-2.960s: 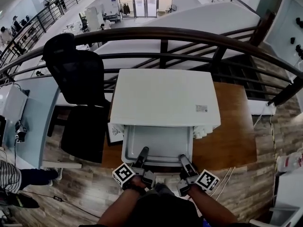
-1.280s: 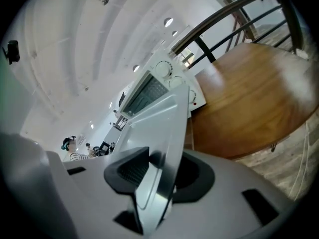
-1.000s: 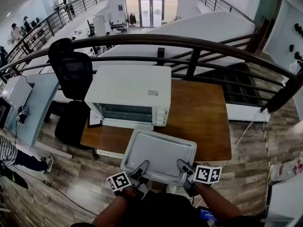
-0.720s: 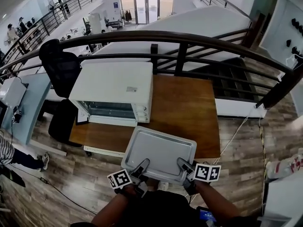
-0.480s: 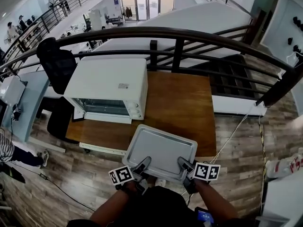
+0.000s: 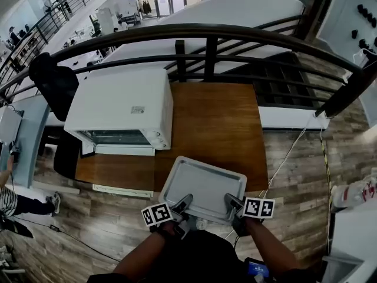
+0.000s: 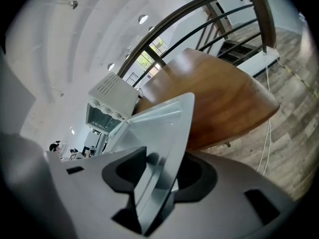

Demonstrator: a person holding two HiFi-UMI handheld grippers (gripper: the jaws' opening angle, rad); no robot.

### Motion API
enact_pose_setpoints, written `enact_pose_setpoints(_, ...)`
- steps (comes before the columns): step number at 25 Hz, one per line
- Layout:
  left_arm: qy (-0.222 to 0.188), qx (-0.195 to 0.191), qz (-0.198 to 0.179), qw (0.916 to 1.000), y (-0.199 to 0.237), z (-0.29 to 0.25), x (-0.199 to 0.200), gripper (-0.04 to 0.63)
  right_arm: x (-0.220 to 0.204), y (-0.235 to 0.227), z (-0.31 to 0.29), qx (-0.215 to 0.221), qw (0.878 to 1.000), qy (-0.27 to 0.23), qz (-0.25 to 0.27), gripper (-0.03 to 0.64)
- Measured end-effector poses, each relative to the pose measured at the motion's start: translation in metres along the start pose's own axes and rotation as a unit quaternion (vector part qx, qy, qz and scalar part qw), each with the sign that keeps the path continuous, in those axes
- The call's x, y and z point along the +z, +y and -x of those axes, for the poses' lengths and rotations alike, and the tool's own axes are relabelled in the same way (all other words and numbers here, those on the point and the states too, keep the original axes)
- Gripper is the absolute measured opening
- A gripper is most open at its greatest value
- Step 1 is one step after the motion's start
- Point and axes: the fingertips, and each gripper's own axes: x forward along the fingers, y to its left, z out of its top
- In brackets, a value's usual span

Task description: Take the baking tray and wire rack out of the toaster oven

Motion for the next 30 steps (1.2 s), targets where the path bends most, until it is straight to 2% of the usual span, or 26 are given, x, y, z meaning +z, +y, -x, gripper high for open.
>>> enact_pose_setpoints(8,0.02,0.0,0.038,0.9991,0.022,-0.018,-0.01,0.041,-0.001,-0.022,-0.008,-0.031,0.999,0.018,-0.005,0.163)
enact_pose_setpoints(13,0.021,0.001,0.046,0.9987,0.026,-0.021,-0.013,0.041,0.002,-0.028,-0.015,-0.043,0.999,0.016,0.001,0.166)
enact_pose_setpoints(18,0.047,0.038,0.029,0.9977,0.045,-0.02,-0.025,0.11,0.001,-0.038,-0.023,-0.067,0.998,0.015,0.001,0.166)
enact_pose_setpoints(20,0.071,0.048,0.021,0.9961,0.051,-0.02,-0.035,0.167,0.001,-0.043,-0.024,-0.08,0.997,0.016,0.002,0.167)
enact_pose_setpoints(26,0.103,0.059,0.022,0.9927,0.053,-0.025,-0.04,0.169,0.007,-0.045,-0.023,-0.102,0.994,0.028,-0.005,0.173)
enact_pose_setpoints(30,0.117,0.06,0.018,0.9911,0.054,-0.025,-0.045,0.167,0.012,-0.054,-0.019,-0.148,0.988,0.037,0.038,0.19)
